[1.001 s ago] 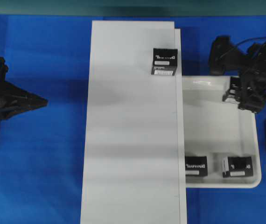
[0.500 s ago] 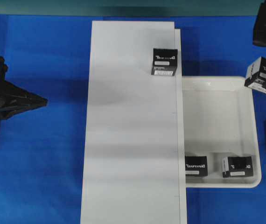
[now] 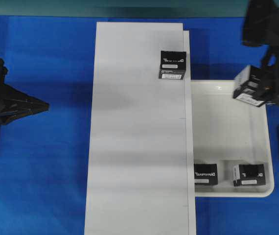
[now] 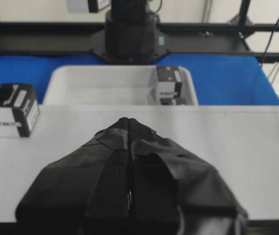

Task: Place the box from the white plastic tray onto the white base.
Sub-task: 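Carry the held box left over the white base below the other box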

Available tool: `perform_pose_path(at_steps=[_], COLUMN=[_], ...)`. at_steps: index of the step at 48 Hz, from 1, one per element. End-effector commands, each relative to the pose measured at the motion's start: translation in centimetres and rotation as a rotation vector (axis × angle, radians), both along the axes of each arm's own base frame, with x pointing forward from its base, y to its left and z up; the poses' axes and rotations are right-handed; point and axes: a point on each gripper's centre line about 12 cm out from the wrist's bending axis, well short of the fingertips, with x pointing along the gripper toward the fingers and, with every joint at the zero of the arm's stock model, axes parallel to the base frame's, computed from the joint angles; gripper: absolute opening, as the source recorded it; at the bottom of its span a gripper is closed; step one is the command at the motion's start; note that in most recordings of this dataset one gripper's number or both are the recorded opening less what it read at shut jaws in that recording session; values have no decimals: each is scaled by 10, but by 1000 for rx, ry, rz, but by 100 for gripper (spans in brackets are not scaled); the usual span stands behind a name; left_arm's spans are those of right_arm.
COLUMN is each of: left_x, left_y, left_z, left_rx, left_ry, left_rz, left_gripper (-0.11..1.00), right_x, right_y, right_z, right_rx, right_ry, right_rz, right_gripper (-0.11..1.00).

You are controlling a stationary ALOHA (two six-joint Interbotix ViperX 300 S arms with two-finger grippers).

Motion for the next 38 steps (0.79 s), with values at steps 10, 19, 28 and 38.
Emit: perform_pose_path(at_steps=[10, 19, 28, 38], left_x=[2, 2, 2, 1], left_y=[-2, -2, -2, -2], left_z=[10, 10, 10, 11], left_rx=[3, 3, 3, 3], left_ry=[-26, -26, -26, -26], left_rz=[-8, -8, -10, -10], left_gripper=[-7, -7, -7, -7], right_x=[52, 81, 105, 126], right_y=[-4, -5, -5, -6], right_z=[4, 0, -13, -25], right_rx=[0, -8, -4, -1], right_ry=[5, 14, 54, 81], right_rz=[62, 125, 182, 229], right_gripper=[58, 58, 58, 58])
